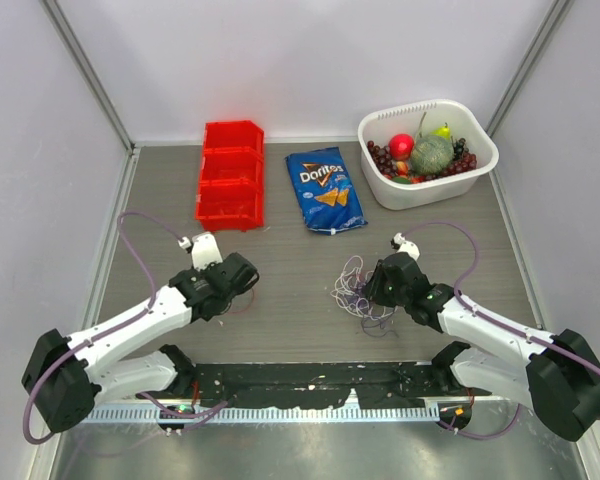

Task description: Untangle the cables

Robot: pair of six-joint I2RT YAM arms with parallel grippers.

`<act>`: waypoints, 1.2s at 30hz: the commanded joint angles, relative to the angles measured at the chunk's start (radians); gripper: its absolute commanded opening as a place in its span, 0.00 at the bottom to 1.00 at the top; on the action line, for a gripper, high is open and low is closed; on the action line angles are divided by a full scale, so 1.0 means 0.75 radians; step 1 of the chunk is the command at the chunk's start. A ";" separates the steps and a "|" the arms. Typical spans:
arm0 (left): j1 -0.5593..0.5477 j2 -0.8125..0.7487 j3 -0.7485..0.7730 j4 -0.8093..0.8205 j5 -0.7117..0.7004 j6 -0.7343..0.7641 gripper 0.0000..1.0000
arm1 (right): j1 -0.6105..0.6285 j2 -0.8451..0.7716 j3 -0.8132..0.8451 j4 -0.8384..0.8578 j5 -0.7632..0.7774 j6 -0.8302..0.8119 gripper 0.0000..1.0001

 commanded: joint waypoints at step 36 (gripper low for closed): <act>0.269 0.622 0.080 0.319 0.225 -0.087 0.39 | -0.006 -0.079 0.029 -0.018 -0.027 -0.030 0.31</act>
